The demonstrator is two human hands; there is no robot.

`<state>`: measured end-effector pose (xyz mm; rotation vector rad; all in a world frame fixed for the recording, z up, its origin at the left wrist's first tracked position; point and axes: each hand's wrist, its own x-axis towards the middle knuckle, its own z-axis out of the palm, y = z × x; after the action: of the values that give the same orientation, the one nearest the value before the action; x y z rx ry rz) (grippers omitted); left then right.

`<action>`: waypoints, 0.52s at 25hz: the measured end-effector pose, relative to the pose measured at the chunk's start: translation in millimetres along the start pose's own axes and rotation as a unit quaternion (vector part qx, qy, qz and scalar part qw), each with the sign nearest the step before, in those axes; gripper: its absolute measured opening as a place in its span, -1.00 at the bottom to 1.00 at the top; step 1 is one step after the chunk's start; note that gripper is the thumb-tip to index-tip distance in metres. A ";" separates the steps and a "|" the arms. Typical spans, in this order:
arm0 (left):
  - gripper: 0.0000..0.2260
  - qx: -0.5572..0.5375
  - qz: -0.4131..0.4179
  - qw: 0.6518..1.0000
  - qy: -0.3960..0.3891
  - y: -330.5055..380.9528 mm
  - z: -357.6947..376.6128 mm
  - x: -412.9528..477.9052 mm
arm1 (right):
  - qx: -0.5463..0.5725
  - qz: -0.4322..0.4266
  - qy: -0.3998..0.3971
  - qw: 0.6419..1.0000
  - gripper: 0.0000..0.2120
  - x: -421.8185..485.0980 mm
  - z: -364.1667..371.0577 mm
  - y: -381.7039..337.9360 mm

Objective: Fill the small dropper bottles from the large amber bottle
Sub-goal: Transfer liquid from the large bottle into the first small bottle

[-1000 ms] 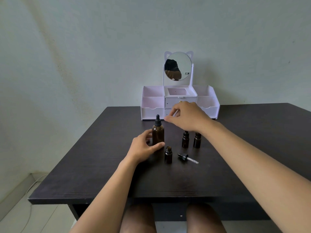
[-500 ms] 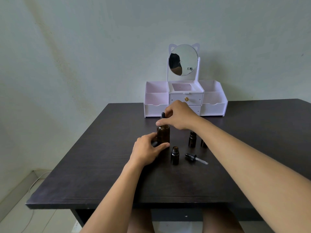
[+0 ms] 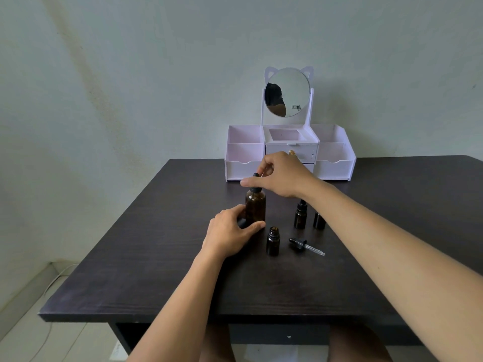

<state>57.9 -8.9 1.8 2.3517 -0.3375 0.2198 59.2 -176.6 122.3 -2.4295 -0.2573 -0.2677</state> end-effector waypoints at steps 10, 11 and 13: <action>-0.56 0.009 -0.012 1.000 0.002 2.6 0.2 -0.6 | 0.051 -0.010 -0.011 0.999 -0.58 -5.7 -1.4 2.8; -0.56 0.009 -0.013 1.000 0.001 2.7 0.4 -0.6 | 0.051 -0.009 0.003 0.999 -0.57 -7.1 1.1 3.3; -0.58 0.007 -0.013 1.000 0.002 2.9 0.5 -1.3 | 0.064 -0.020 0.001 0.998 -0.57 -6.8 1.8 7.5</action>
<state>55.8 -11.0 3.0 2.3685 -0.3029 0.2150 54.8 -181.9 114.7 -2.2989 -0.3139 -0.2644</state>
